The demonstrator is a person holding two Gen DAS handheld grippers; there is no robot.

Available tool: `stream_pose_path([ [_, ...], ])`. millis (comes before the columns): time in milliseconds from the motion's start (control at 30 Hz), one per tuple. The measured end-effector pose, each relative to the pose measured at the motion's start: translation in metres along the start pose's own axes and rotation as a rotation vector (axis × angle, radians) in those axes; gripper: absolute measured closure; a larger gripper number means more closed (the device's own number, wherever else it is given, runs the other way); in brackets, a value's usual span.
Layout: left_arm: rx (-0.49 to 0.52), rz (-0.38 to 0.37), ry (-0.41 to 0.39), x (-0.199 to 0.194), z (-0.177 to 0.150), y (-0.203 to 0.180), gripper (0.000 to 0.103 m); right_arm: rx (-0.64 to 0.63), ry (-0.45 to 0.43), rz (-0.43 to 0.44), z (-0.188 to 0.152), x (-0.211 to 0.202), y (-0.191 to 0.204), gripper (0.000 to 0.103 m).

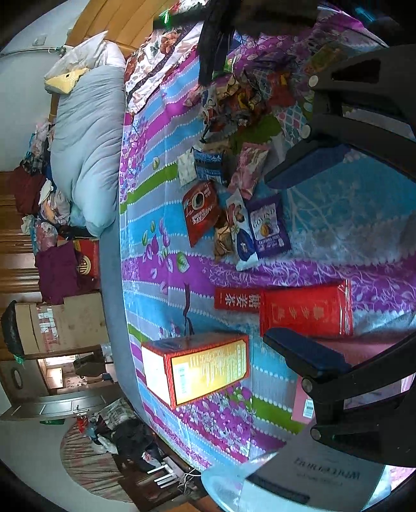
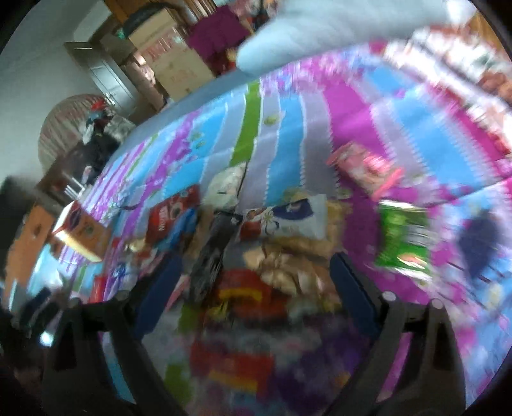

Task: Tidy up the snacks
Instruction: 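Move both tools back over the scattered snack packets on the quilt, then grasp a black wrapped snack with the left tool while the right tool grasps a patterned packet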

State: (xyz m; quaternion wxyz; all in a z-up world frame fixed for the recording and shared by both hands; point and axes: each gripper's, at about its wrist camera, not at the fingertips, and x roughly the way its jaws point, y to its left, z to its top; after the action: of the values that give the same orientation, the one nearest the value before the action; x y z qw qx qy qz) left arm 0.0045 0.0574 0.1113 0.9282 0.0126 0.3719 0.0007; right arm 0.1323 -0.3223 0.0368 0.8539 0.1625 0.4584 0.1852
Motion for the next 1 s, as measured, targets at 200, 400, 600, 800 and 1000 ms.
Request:
stream_pose_path([
  [200, -0.004, -0.004, 0.015, 0.004, -0.003, -0.006, 0.014, -0.094, 0.069, -0.037, 0.020, 0.046, 0.021, 0.016],
  [400, 0.010, -0.004, 0.031, 0.004, -0.012, -0.012, 0.014, -0.466, 0.325, 0.091, -0.046, 0.078, 0.117, 0.020],
  [600, 0.033, 0.005, 0.056, -0.004, -0.029, -0.006, 0.014, -0.470, 0.258, 0.255, -0.077, 0.006, 0.141, 0.028],
  [800, 0.039, -0.009, 0.104, -0.003, -0.050, -0.004, 0.014, -0.417, 0.119, 0.144, -0.069, -0.048, 0.096, 0.027],
  [1000, 0.023, -0.068, 0.147, 0.006, -0.056, -0.005, 0.023, -0.631, 0.257, 0.113, -0.068, -0.020, 0.100, 0.034],
])
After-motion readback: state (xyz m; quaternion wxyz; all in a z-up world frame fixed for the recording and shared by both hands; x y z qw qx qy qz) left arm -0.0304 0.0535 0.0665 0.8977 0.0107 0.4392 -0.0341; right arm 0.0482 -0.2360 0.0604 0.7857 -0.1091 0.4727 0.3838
